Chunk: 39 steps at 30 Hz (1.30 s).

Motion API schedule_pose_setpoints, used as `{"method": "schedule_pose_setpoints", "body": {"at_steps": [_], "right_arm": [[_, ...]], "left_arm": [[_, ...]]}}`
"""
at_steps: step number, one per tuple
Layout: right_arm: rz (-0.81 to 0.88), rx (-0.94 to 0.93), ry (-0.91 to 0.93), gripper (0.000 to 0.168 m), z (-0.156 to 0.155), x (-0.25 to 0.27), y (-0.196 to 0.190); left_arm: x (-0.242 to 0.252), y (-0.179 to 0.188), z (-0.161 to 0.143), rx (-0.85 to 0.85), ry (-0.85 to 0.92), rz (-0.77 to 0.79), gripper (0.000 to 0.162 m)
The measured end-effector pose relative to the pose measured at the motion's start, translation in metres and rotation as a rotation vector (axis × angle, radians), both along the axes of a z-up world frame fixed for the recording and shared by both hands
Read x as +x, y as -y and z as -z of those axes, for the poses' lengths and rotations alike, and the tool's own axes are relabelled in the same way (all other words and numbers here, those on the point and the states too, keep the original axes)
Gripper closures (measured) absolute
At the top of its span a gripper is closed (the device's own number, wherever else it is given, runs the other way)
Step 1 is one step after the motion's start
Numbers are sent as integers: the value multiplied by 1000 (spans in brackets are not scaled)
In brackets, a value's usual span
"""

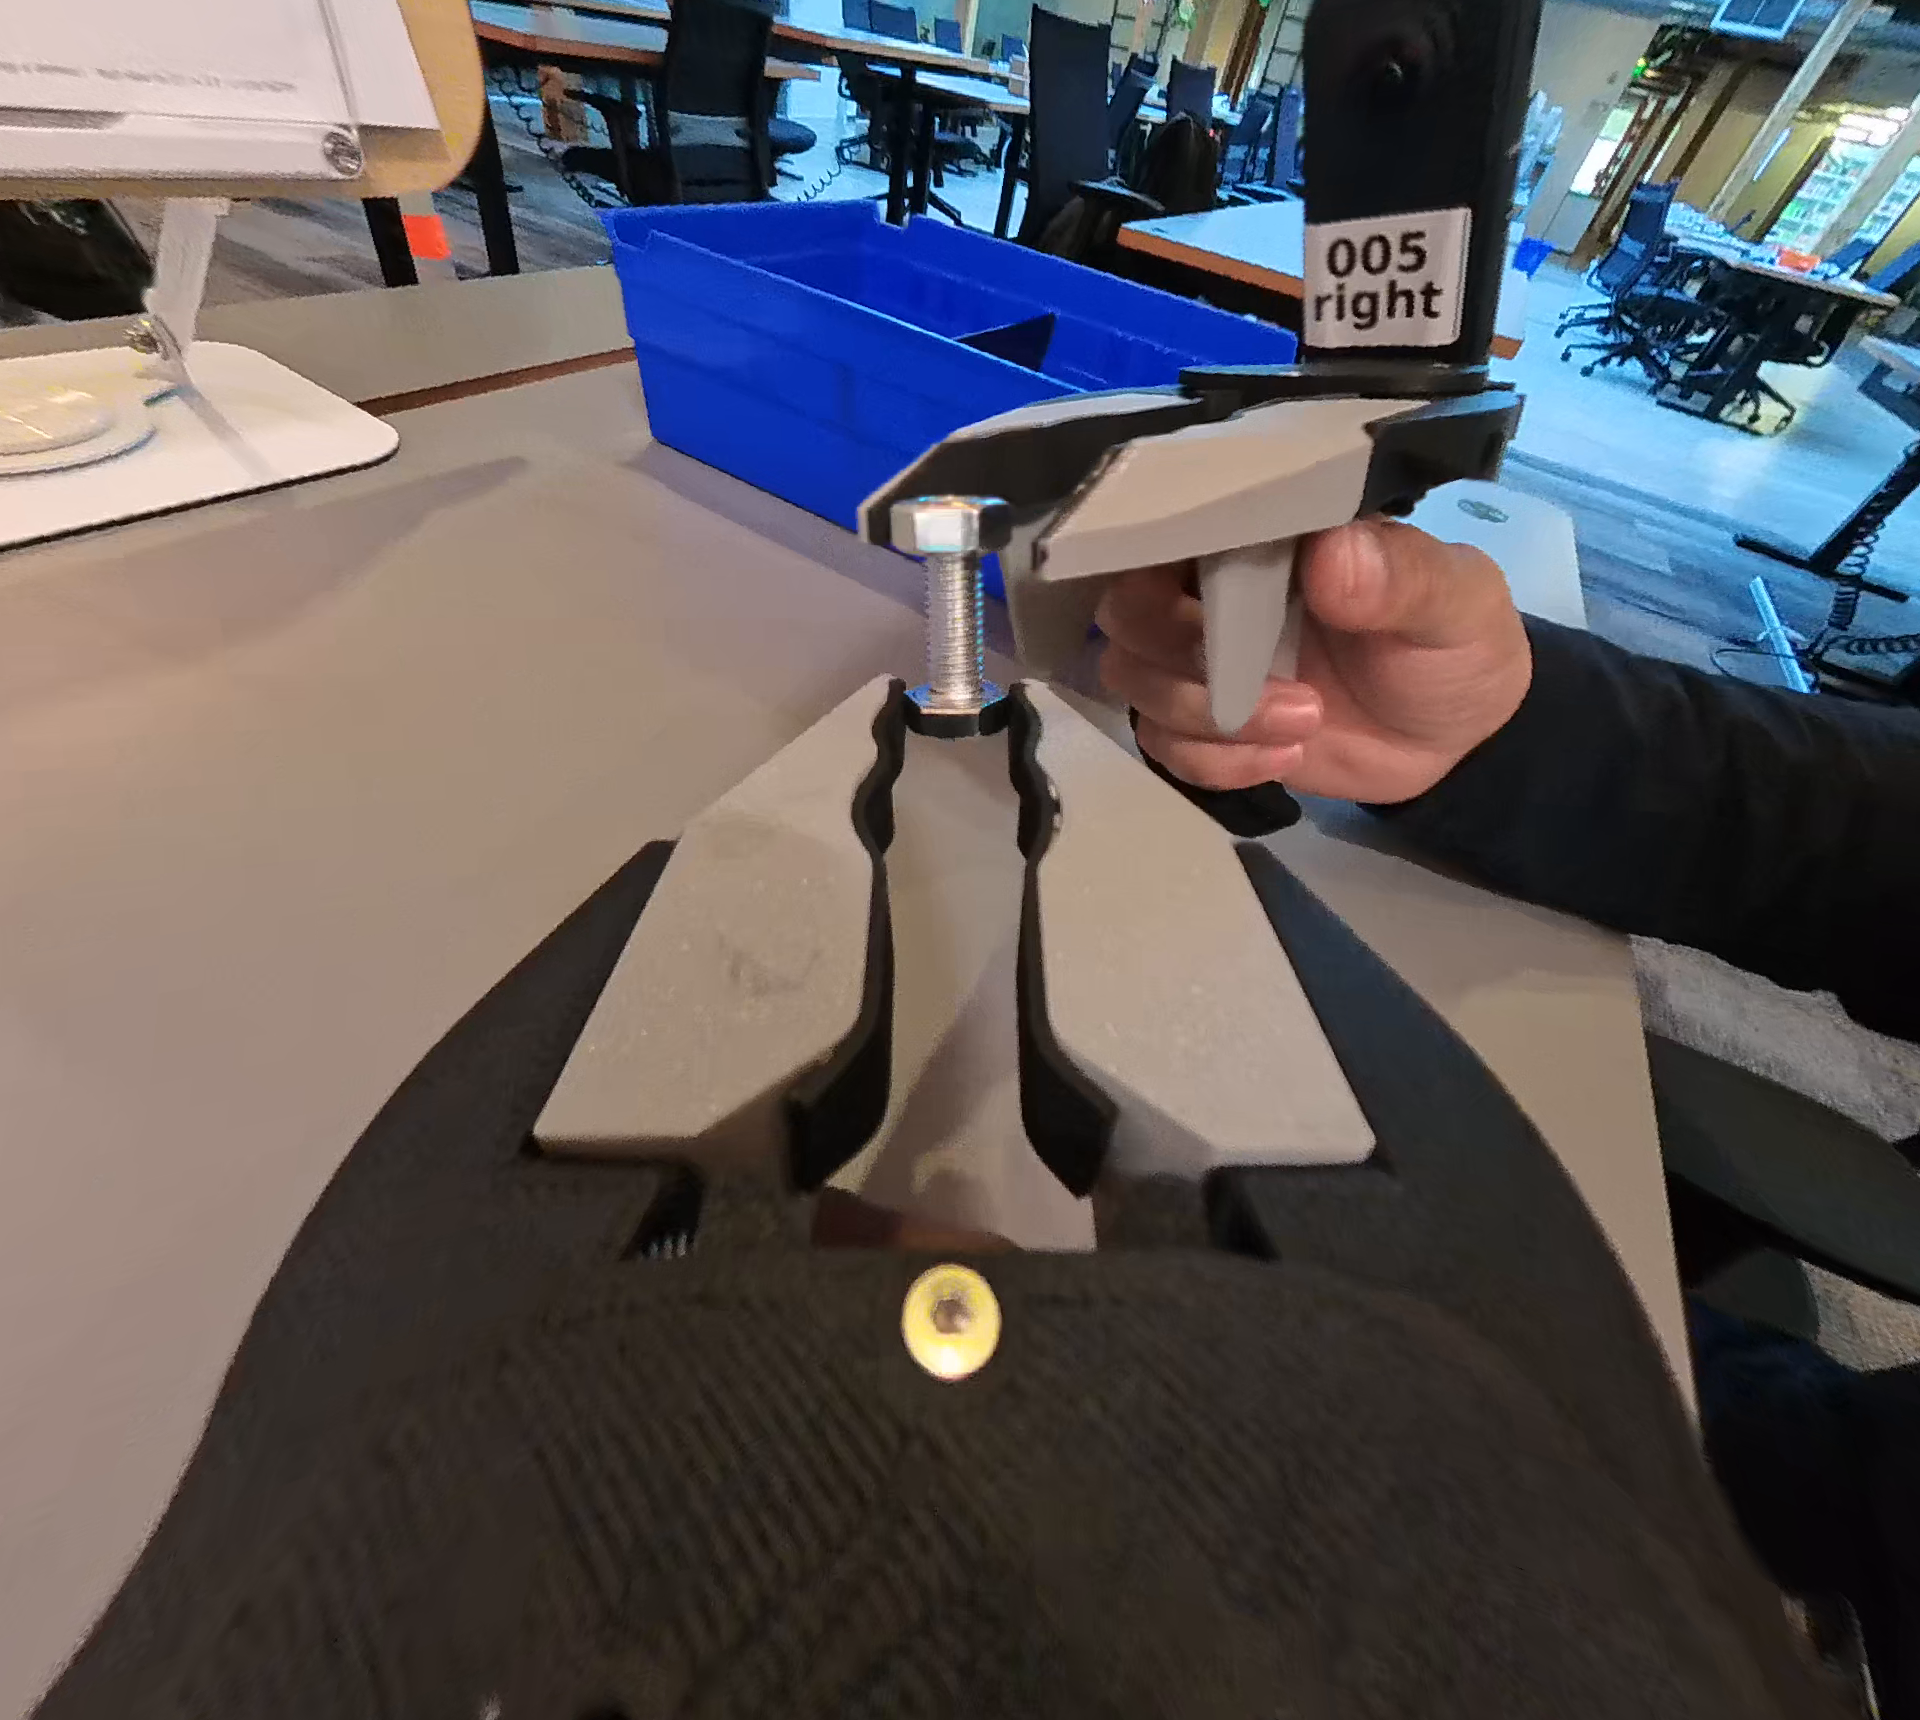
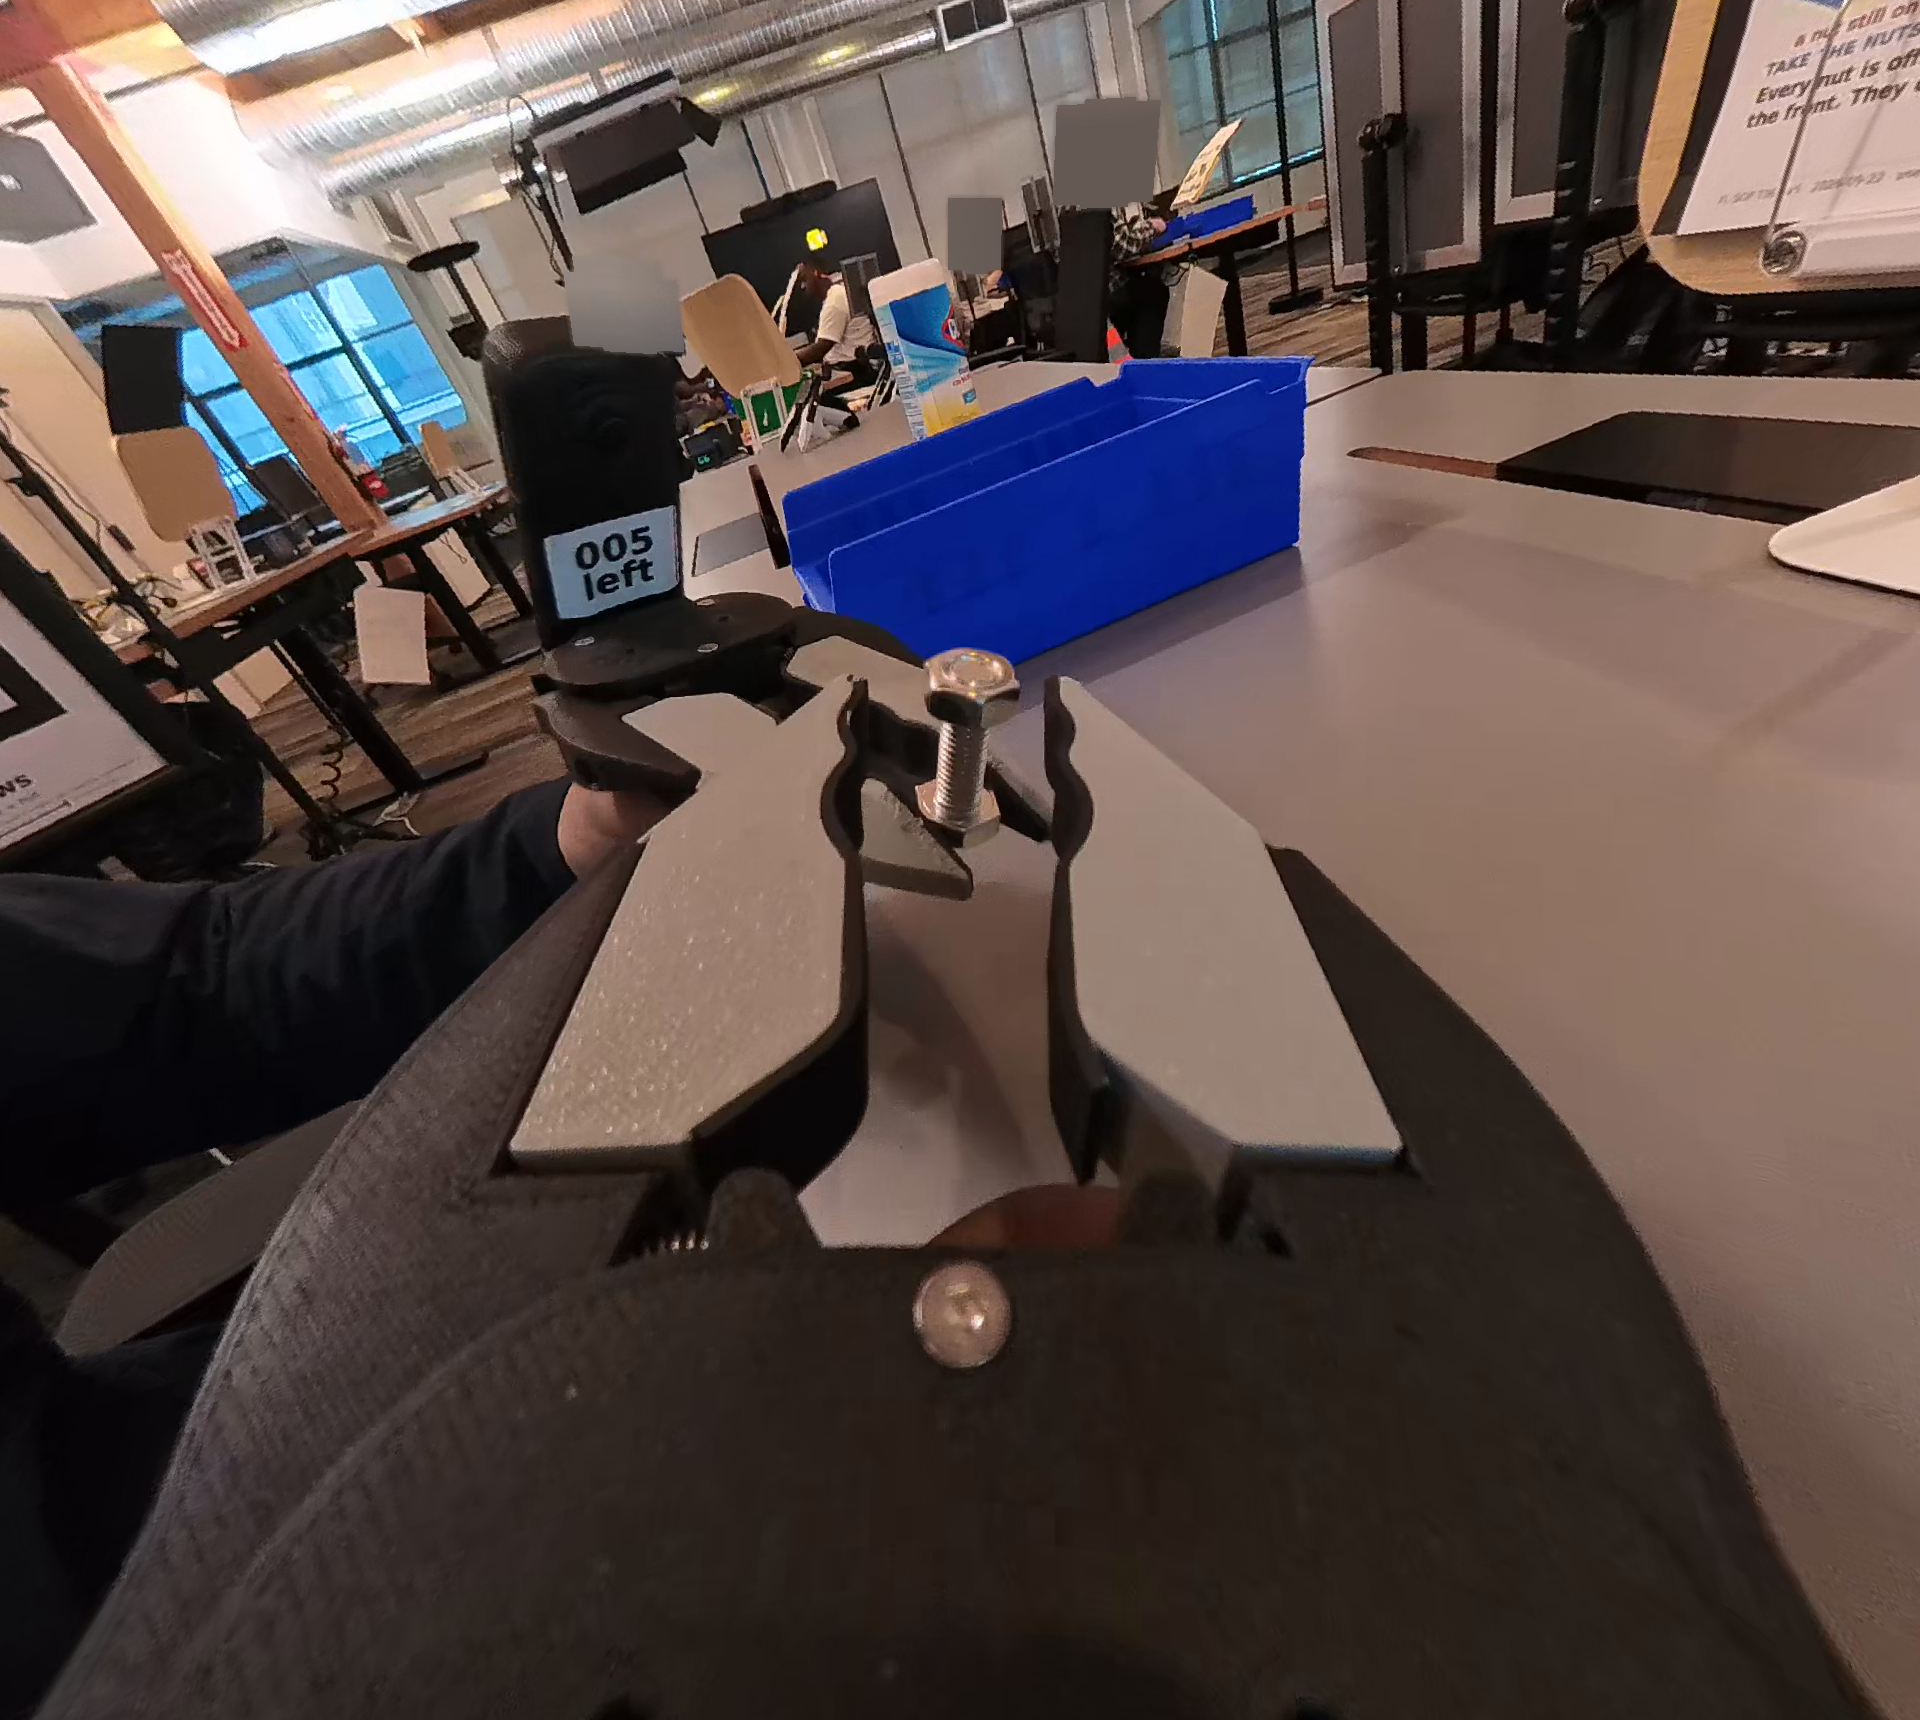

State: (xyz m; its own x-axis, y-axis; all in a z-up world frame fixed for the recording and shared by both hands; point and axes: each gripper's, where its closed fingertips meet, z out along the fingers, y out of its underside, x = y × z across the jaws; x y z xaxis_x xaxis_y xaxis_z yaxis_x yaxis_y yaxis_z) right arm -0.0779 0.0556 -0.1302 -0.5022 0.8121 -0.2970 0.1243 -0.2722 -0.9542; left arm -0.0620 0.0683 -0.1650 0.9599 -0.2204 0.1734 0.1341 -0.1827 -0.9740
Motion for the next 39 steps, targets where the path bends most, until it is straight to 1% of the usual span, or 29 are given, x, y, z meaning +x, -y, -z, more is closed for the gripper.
{"method": "schedule_pose_setpoints", "body": {"at_steps": [8,23,39], "right_arm": [[6,13,1,138,0,0,0],[23,1,-8,139,-3,1,-5],[0,25,5,140,2,0,4]], "left_arm": [[-2,0,1,-1,-10,-12,145],[-16,1,-5,23,25,-76,145],[0,-2,5,-18,0,-7,145]]}}
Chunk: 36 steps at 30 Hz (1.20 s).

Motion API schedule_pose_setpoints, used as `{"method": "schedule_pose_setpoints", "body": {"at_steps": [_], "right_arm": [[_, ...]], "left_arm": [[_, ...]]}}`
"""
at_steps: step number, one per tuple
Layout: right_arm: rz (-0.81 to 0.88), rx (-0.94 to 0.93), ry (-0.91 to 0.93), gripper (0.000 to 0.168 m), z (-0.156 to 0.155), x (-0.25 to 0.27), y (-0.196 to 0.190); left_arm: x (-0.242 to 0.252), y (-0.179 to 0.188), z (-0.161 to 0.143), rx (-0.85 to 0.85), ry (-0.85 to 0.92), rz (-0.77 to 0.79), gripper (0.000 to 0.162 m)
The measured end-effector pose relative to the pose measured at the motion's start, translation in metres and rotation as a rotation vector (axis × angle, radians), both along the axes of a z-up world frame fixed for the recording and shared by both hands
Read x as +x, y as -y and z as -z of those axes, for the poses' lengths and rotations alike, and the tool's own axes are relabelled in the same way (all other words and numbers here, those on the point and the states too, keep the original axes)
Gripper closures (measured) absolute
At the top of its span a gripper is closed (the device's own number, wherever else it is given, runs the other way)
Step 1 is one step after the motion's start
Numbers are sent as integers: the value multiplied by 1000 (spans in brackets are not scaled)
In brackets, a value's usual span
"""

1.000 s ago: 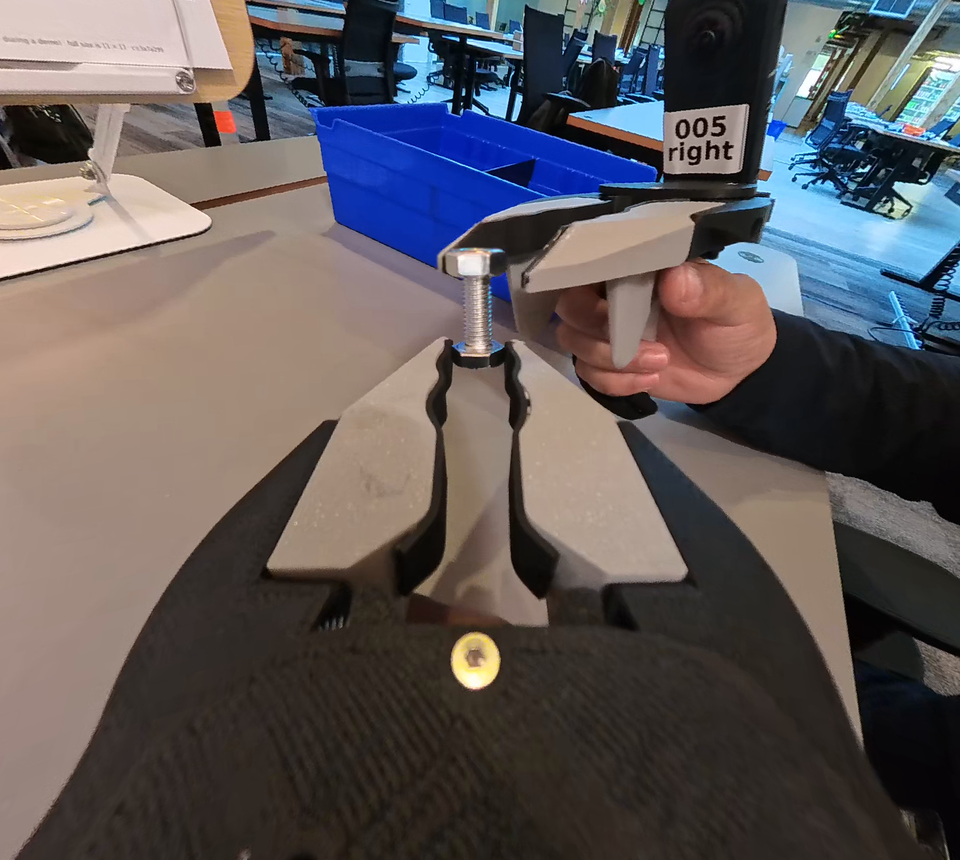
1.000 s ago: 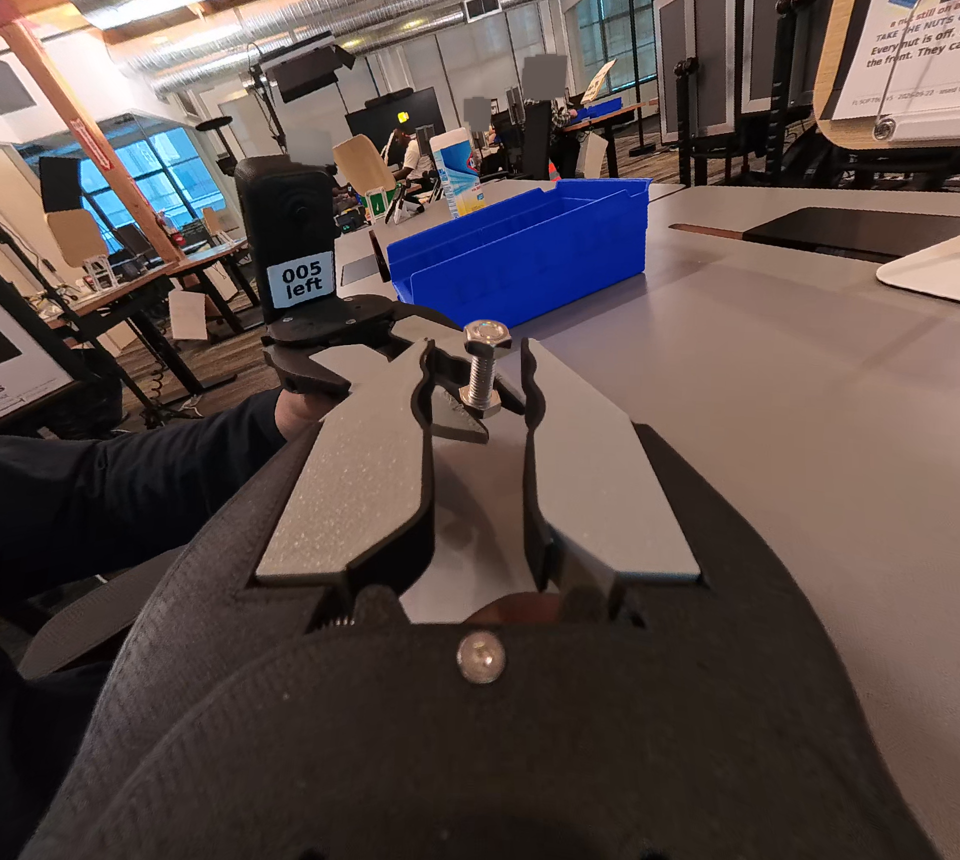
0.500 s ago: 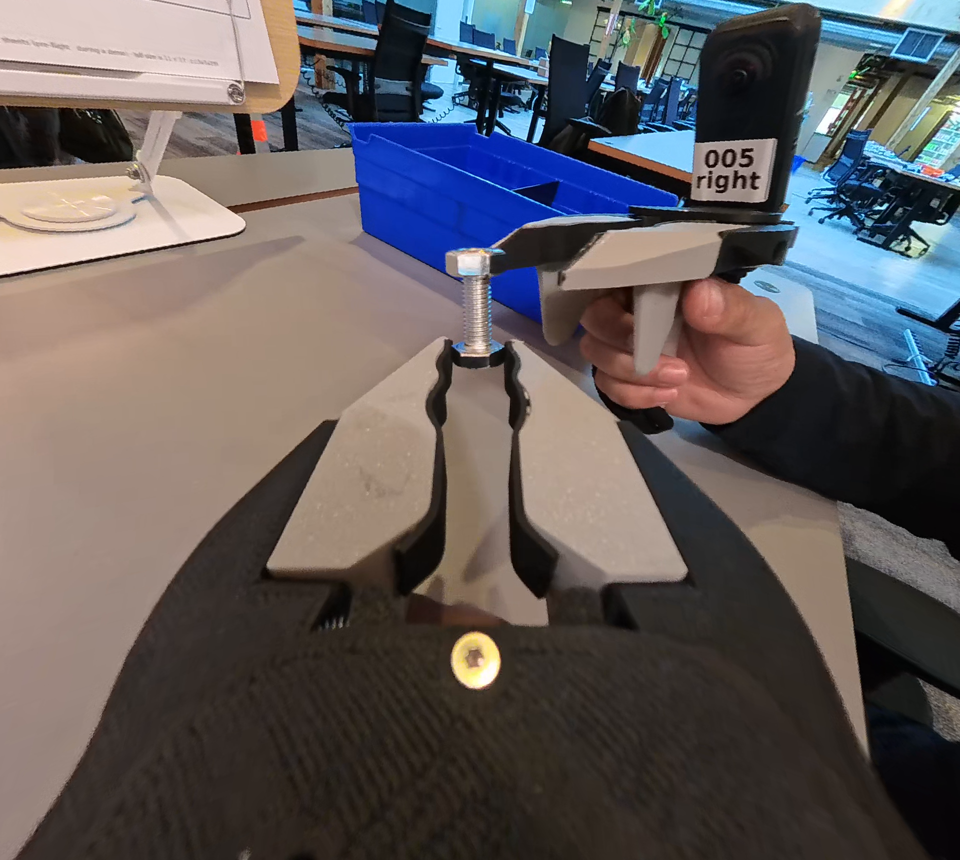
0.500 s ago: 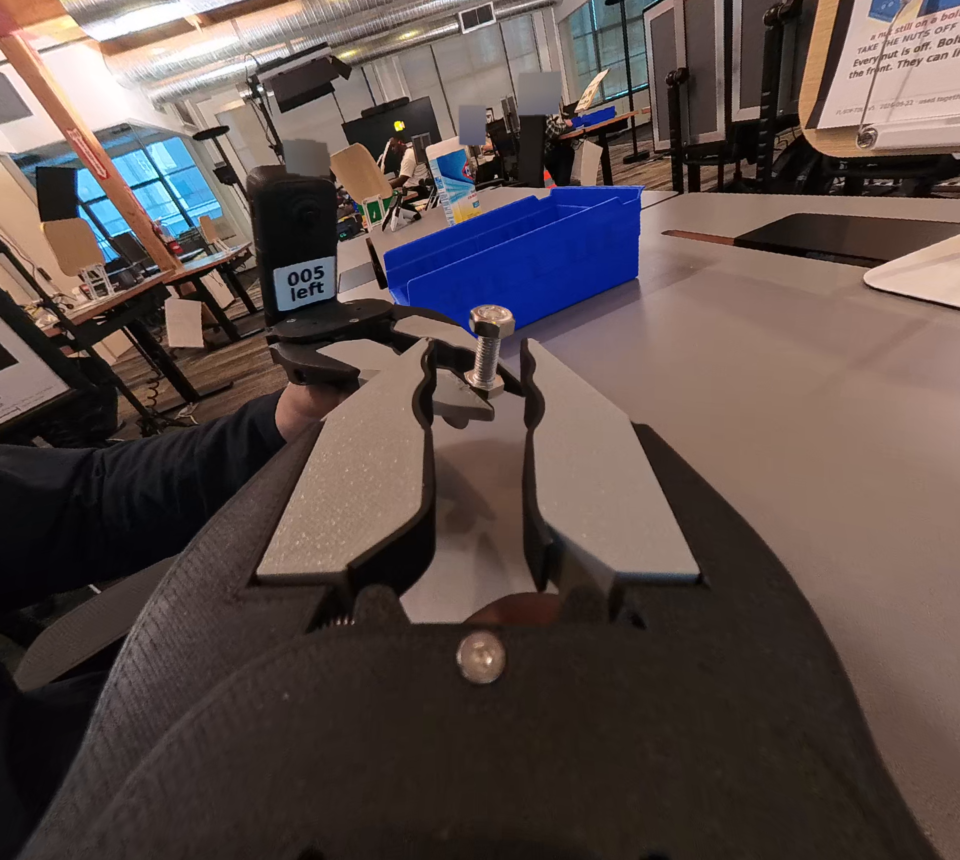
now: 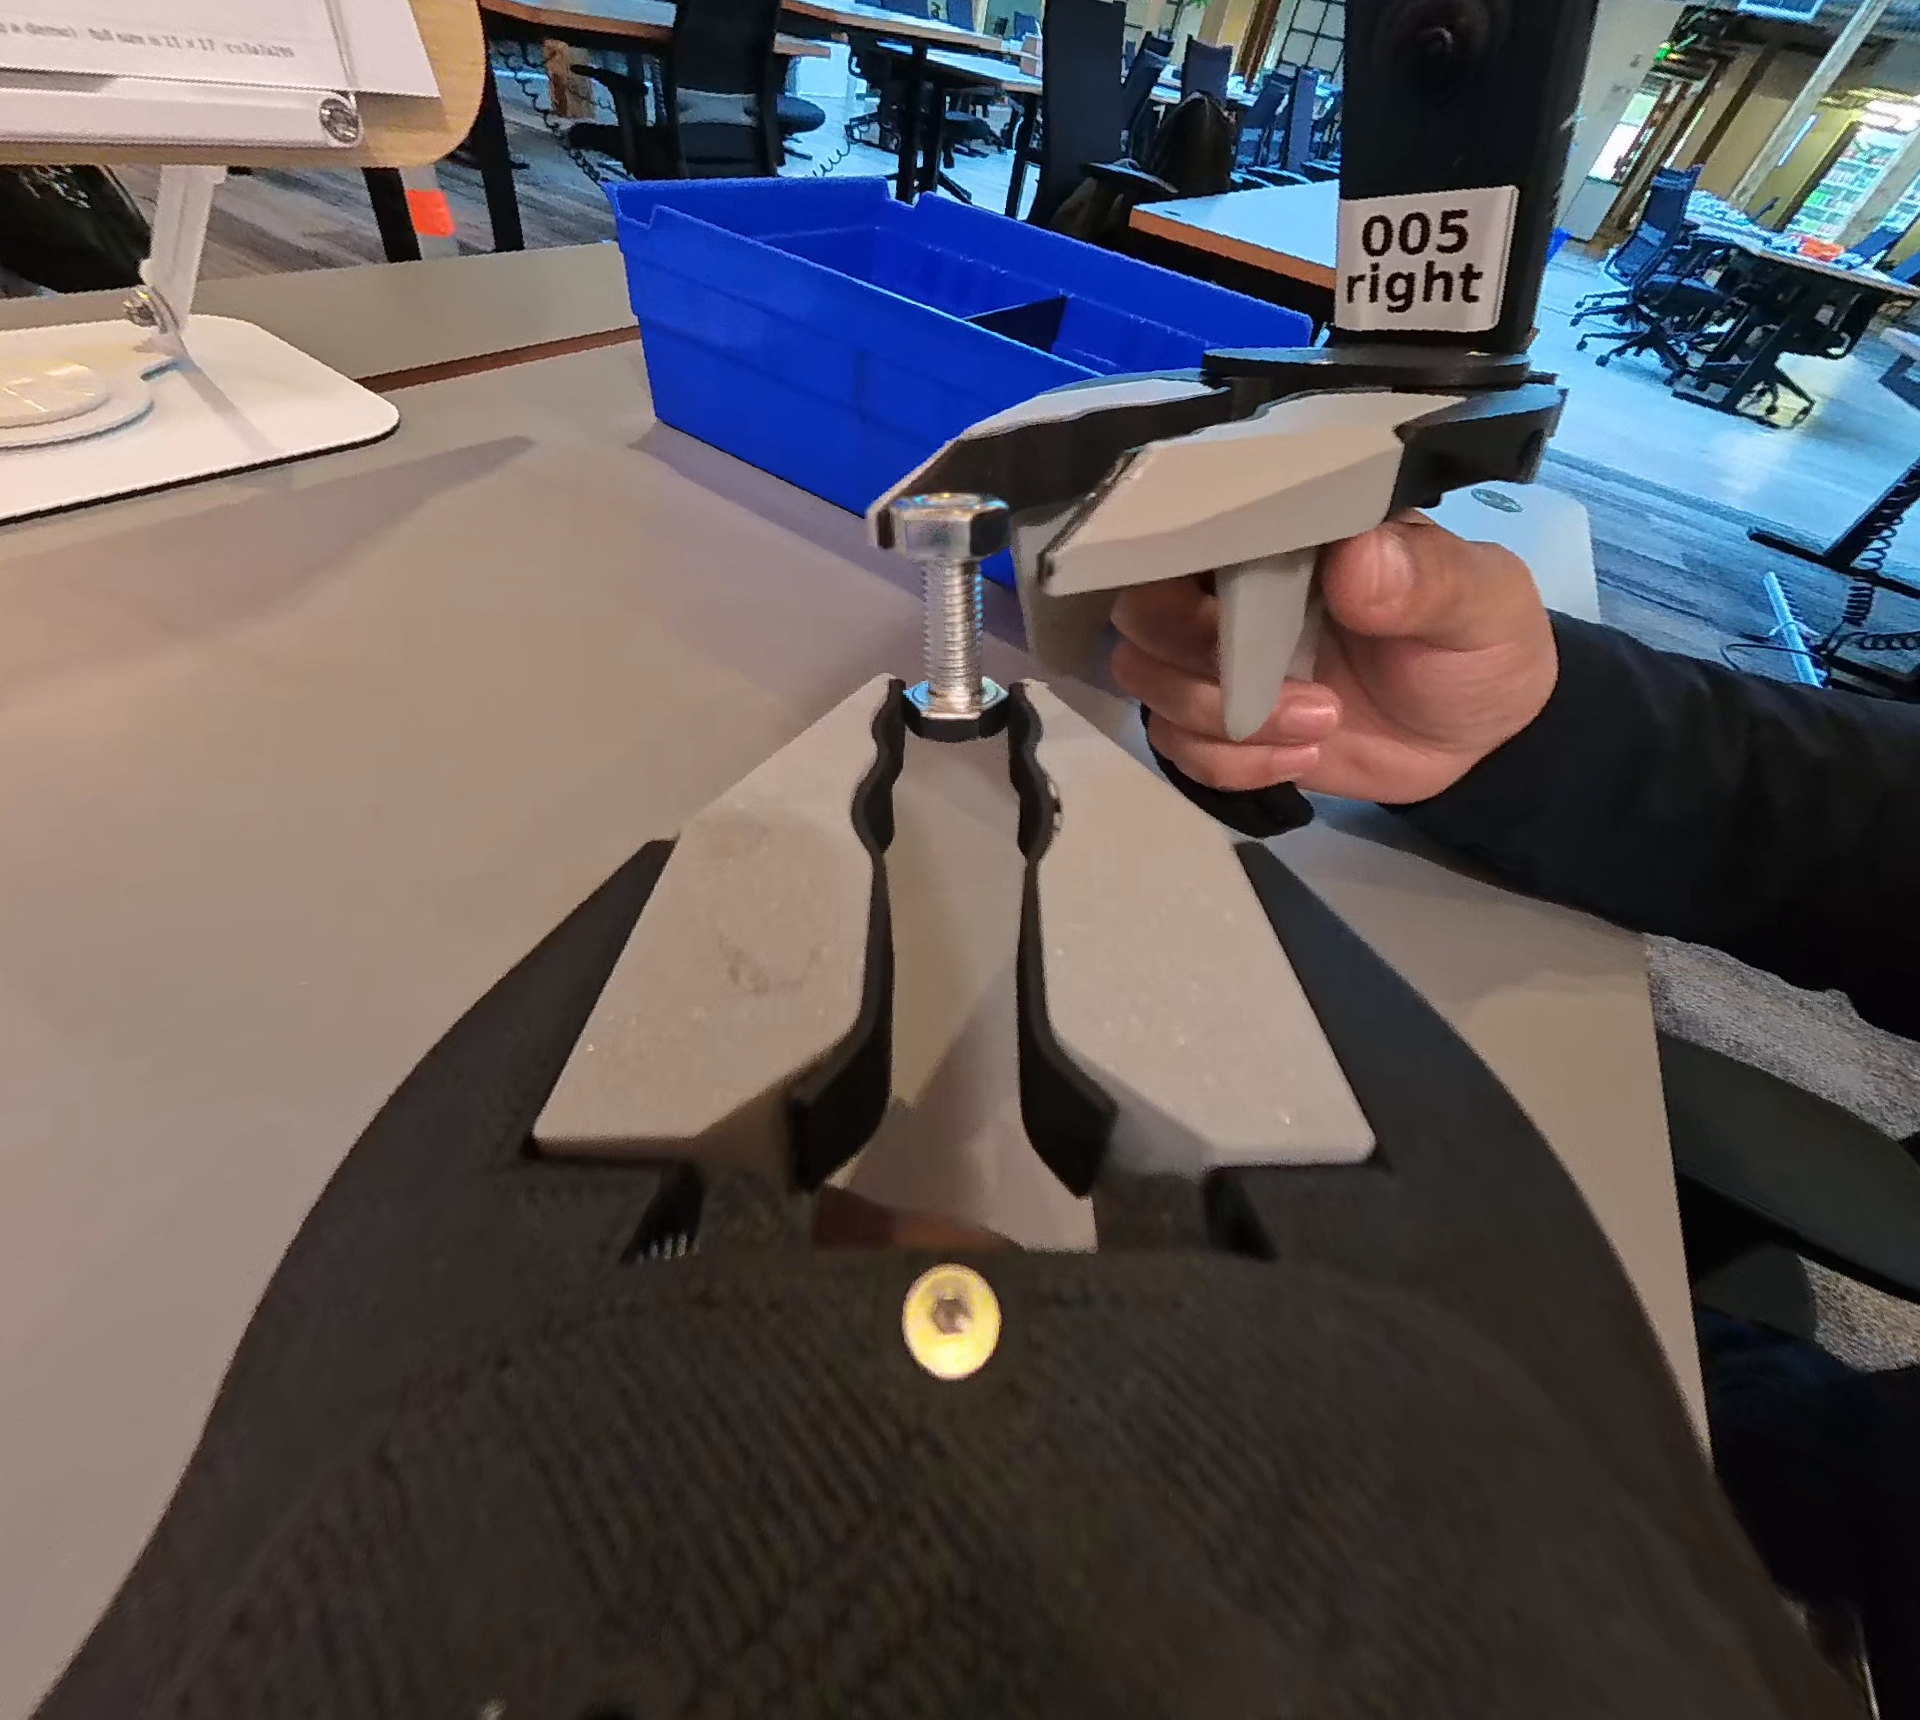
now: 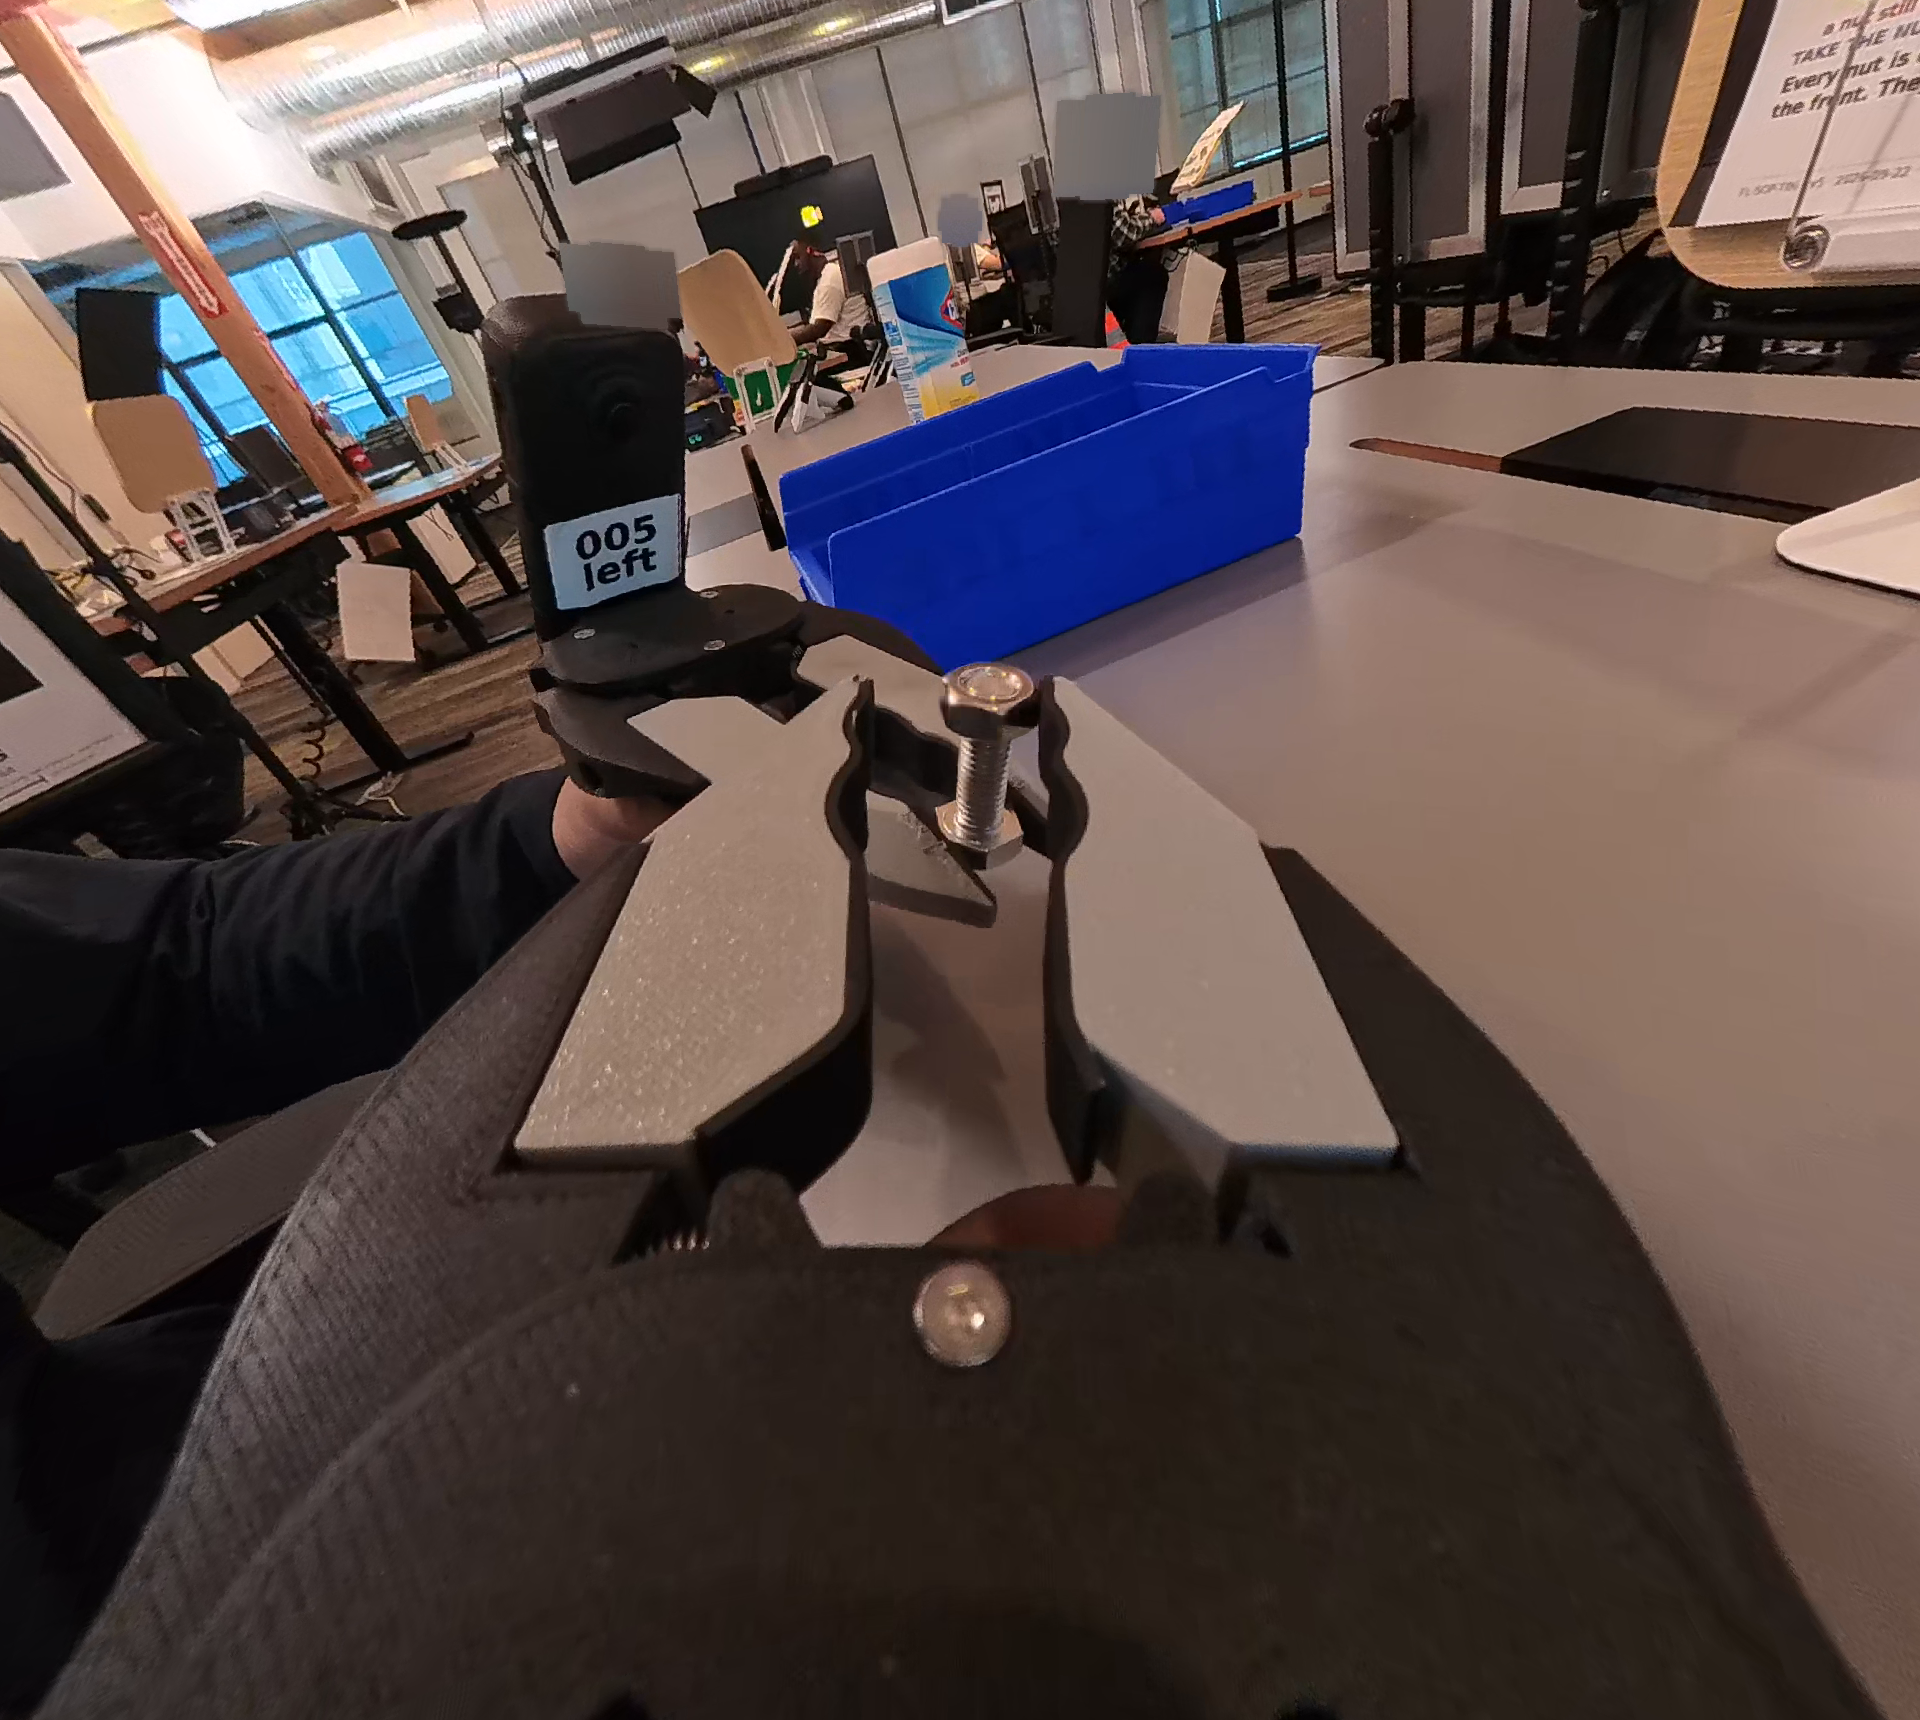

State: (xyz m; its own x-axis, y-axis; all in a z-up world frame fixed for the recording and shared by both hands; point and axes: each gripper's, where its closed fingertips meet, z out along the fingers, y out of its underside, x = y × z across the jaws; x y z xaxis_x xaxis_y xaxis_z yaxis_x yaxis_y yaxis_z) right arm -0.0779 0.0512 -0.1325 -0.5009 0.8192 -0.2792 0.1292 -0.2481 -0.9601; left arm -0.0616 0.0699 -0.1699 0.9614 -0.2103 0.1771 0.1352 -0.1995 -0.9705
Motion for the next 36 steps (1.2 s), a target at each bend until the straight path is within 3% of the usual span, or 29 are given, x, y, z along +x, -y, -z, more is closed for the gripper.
{"method": "schedule_pose_setpoints", "body": {"at_steps": [15,24,26,36], "right_arm": [[0,13,21,153,6,-3,3],[-2,-4,13,153,3,-1,1],[1,-20,0,146,0,0,-2],[28,-26,-17,142,-6,2,-9]], "left_arm": [[16,-1,7,-22,-41,60,144],[15,0,5,-15,-35,62,145],[13,0,5,-13,-44,49,145],[-10,1,-5,28,2,-55,145]]}}
